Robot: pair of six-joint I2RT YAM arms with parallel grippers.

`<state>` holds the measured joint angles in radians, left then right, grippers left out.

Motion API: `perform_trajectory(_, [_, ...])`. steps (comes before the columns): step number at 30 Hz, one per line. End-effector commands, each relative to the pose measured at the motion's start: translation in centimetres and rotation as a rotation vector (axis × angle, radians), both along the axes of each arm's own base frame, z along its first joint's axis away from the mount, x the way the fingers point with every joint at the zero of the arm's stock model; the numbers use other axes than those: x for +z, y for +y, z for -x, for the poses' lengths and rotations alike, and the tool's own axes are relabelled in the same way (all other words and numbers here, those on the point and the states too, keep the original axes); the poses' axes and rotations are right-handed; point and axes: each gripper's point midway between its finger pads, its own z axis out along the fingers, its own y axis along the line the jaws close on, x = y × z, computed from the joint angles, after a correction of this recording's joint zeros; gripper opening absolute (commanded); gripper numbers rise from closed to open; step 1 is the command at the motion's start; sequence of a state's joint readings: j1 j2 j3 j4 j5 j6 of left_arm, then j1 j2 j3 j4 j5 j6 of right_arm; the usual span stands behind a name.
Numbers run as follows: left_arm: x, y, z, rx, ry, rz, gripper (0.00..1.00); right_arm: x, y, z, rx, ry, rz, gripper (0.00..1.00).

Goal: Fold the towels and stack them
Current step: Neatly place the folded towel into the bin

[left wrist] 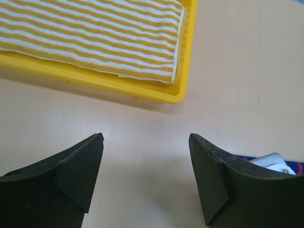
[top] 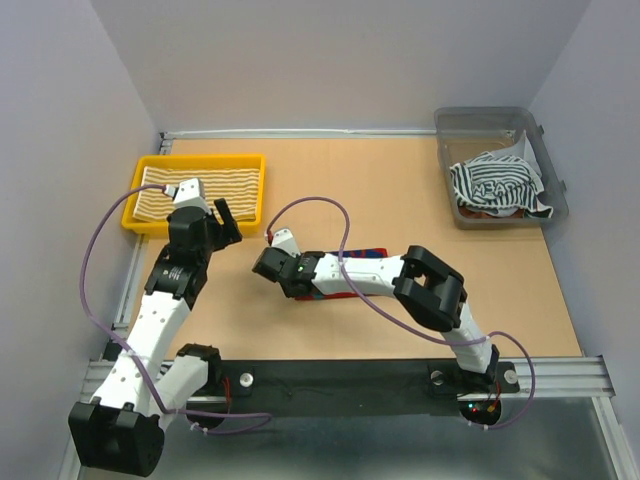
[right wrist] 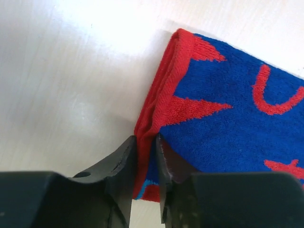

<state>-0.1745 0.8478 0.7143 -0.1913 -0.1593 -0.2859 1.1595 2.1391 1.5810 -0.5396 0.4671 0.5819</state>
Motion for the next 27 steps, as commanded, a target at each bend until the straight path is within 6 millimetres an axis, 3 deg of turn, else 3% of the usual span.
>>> perform_trajectory(1, [0.0, -0.7, -0.4, -0.031, -0.016, 0.030, 0.83, -4.8, -4.9, 2.1, -0.033, 0.082, 0.202, 0.18])
perform_trajectory(5, [-1.8, -2.7, -0.6, -0.102, 0.055, 0.103, 0.84, -3.7, -4.7, 1.8, -0.002, 0.059, 0.194, 0.02])
perform_trajectory(8, [-3.5, -5.3, -0.4, -0.184, 0.115, 0.215, 0.85, -1.1, -3.6, 1.5, 0.020, 0.027, 0.120, 0.01])
perform_trajectory(15, [-8.1, -8.8, 0.7, -0.240, 0.242, 0.445, 0.91, 3.2, -2.3, 0.9, 0.060, -0.046, -0.021, 0.01])
perform_trajectory(19, [-9.6, -11.2, 1.6, -0.289, 0.299, 0.558, 0.93, 3.7, -2.1, 0.8, 0.071, -0.061, -0.049, 0.01])
perform_trajectory(27, [-12.7, -12.8, 3.3, -0.266, 0.361, 0.663, 0.95, 4.4, -1.5, 0.9, 0.074, -0.073, -0.124, 0.00])
